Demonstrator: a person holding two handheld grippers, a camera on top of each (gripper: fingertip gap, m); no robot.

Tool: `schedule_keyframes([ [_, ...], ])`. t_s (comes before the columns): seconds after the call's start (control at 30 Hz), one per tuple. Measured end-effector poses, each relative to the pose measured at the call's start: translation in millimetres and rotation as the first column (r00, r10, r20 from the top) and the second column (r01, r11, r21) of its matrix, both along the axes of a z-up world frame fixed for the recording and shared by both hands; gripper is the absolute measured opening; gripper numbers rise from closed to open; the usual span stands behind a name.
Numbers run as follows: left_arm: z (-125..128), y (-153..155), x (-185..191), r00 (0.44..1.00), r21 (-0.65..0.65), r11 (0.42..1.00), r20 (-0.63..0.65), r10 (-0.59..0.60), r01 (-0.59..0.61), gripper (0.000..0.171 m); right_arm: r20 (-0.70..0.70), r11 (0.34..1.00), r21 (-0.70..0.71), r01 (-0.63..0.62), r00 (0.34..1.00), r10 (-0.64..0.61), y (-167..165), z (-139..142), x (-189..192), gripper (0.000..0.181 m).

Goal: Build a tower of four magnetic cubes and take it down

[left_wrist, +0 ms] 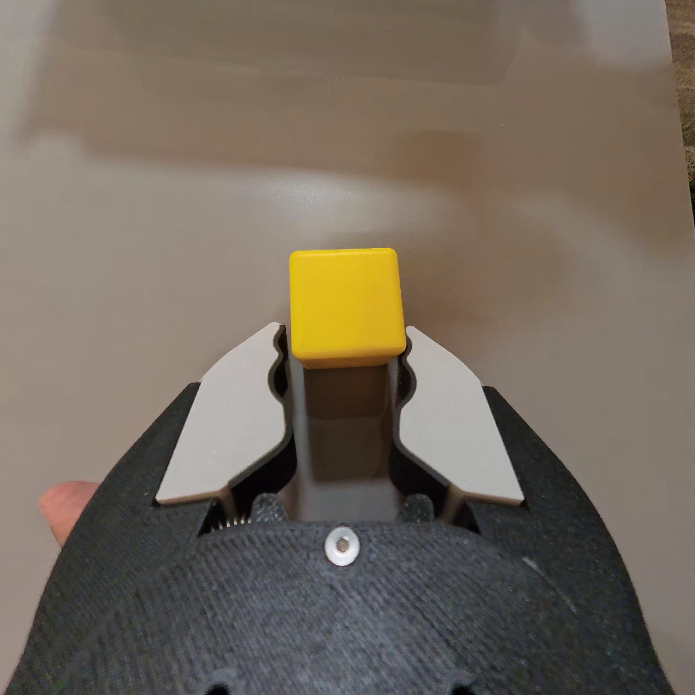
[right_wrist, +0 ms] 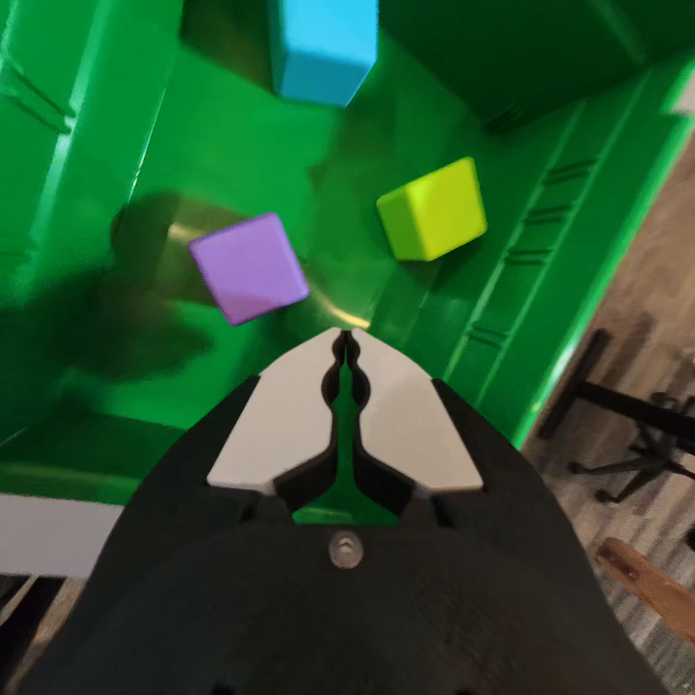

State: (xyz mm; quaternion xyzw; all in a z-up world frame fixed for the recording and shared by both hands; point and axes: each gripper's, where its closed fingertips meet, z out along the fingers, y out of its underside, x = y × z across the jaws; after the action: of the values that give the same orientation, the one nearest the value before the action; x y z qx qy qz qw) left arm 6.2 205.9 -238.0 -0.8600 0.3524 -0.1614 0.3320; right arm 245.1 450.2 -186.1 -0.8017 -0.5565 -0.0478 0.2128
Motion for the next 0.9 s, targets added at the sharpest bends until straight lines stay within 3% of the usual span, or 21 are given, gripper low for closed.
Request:
schedule_keyframes([
  [0.17, 0, 0, 0, 1.000, 0.000, 1.000, 0.000, 0.001, -0.001, 0.056, 0.065, 0.987, -0.159, -0.028, 0.997, 0.039, -23, -29, -4, 0.000],
  [0.33, 0, 0, 0, 1.000, 0.000, 1.000, 0.000, 0.004, -0.004, 0.057, -0.048, 0.986, -0.140, -0.091, 0.995, 0.085, -25, -27, -35, 0.000],
  [0.43, 0, 0, 0, 1.000, -0.001, 1.000, 0.001, 0.004, -0.004, 0.057, -0.007, 0.994, -0.080, -0.073, 0.997, 0.073, -17, -20, -29, 0.001],
  [0.53, 0, 0, 0, 1.000, -0.001, 1.000, 0.001, 0.005, -0.005, 0.058, -0.004, 0.997, 0.043, -0.060, 0.998, 0.060, -4, 0, -26, 0.001],
  [0.67, 0, 1, -1, 1.000, -0.003, 1.000, 0.001, 0.011, -0.011, 0.065, -0.207, 0.975, 0.208, -0.073, 0.971, 0.117, -4, 54, -62, 0.004],
  [0.77, 1, 2, -1, 1.000, -0.005, 1.000, 0.011, 0.018, -0.018, 0.073, -0.383, 0.967, 0.230, -0.110, 0.903, 0.194, -33, 92, -100, 0.012],
  [0.9, 4, 3, -3, 0.999, 0.001, 0.999, 0.039, 0.032, -0.033, 0.081, -0.553, 0.928, 0.152, -0.340, 0.749, 0.365, -110, 111, -163, 0.034],
])
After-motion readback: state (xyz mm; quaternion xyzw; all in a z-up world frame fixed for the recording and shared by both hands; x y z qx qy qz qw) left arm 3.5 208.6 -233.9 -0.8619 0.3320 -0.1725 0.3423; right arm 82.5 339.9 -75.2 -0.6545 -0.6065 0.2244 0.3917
